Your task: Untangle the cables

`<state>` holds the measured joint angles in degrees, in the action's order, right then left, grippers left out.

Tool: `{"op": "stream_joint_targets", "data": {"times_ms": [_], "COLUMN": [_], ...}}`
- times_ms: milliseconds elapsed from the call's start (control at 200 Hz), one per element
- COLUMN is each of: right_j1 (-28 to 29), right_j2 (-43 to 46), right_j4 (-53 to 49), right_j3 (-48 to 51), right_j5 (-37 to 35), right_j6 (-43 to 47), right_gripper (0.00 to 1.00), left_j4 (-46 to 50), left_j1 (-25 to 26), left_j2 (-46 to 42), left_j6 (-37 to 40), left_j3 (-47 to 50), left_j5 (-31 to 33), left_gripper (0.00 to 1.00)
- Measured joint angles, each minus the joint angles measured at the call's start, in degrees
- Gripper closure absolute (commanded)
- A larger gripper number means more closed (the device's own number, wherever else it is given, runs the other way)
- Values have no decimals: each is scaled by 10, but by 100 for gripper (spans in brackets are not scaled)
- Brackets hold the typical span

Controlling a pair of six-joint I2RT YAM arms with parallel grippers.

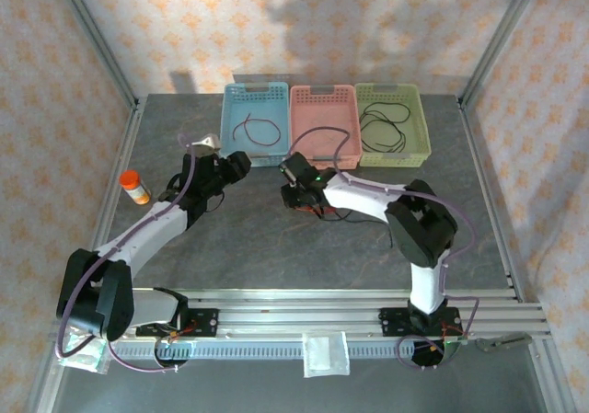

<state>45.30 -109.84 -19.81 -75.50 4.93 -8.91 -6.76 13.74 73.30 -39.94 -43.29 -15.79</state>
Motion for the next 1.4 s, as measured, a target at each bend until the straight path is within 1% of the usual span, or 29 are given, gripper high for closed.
{"op": "stream_joint_targets", "data": {"times_ms": [115, 406, 591, 776, 876, 951, 1061, 1187, 1312, 1402], "right_j1": [3, 3, 6, 10, 13, 14, 18, 22, 23, 23], "right_j2": [-28, -80, -104, -114, -116, -117, -118, -118, -118, -115], "right_j4": [-4, -7, -2, 1, 1, 3, 7, 12, 15, 16], "right_j3": [-16, -59, -74, -85, -87, -87, -87, -87, -87, -86], "right_j5": [0, -34, -51, -67, -73, -75, -78, -75, -67, -64], "right_j6": [2, -16, -31, -39, -41, -43, -46, -49, -53, -61], "right_gripper": [62, 54, 55, 57, 61, 68, 74, 85, 92, 95], "left_j4": [-20, -41, -42, -42, -42, -42, -42, -42, -42, -43], "left_j1": [-18, -19, -19, -19, -19, -19, -19, -19, -19, -19], "left_j2": [-6, -9, -9, -9, -9, -9, -9, -8, -7, -1], "left_j6": [-17, -23, -22, -21, -21, -21, -21, -21, -21, -21], "left_j3": [8, 11, 11, 11, 11, 11, 11, 11, 11, 11], "left_j5": [-19, -36, -40, -40, -43, -46, -48, -49, -52, -61], "left_gripper": [44, 44, 44, 44, 44, 44, 44, 44, 44, 43]}}
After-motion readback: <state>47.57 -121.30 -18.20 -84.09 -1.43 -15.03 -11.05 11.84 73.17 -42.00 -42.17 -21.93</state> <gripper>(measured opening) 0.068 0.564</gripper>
